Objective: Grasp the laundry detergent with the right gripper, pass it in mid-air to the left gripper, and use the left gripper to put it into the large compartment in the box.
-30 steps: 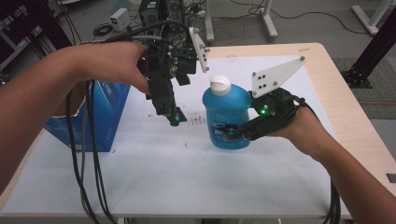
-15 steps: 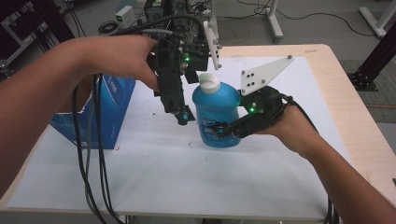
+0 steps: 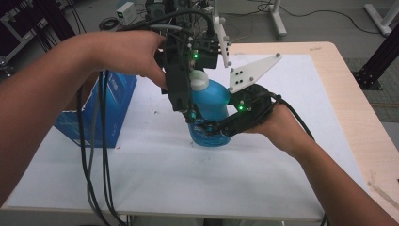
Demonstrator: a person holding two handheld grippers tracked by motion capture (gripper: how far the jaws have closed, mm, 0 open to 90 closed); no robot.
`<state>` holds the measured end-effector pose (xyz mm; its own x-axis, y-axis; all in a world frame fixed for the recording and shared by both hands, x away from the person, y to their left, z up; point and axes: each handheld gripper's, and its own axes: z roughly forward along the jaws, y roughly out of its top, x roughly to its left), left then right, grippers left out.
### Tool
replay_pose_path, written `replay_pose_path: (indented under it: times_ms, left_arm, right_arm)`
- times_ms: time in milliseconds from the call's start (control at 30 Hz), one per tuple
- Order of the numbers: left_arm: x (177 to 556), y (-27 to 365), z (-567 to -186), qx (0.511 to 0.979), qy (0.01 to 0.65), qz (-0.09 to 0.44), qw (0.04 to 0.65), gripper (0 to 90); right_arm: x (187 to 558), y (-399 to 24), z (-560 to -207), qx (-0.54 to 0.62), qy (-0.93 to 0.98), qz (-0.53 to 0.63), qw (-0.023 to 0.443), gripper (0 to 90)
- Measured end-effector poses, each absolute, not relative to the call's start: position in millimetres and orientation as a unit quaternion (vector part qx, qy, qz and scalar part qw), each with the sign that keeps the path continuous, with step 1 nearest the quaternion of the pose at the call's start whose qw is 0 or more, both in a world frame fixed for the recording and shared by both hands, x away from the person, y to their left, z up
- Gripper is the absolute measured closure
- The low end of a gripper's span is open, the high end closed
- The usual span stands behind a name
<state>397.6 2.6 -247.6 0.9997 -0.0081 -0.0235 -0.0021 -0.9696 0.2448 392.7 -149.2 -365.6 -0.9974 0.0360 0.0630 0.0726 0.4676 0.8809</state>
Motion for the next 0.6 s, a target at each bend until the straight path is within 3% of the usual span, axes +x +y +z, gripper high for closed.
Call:
replay_pose_path:
  times_ms: [433,467,600]
  left_arm:
    - [397.2,0.4,-248.1,0.993,-0.013,-0.009,0.12,3.8]
    - [397.2,0.4,-248.1,0.993,-0.013,-0.009,0.12,8.0]
    - [396.2,-1.3,-249.2,0.993,-0.02,-0.006,0.118,11.3]
  right_arm:
    - [392.1,-141.9,-363.3,-0.031,-0.858,-0.513,0.024,45.5]
    - [392.1,-141.9,-363.3,-0.031,-0.858,-0.513,0.024,45.5]
    - [391.3,-141.2,-363.7,-0.03,-0.86,-0.509,0.025,45.5]
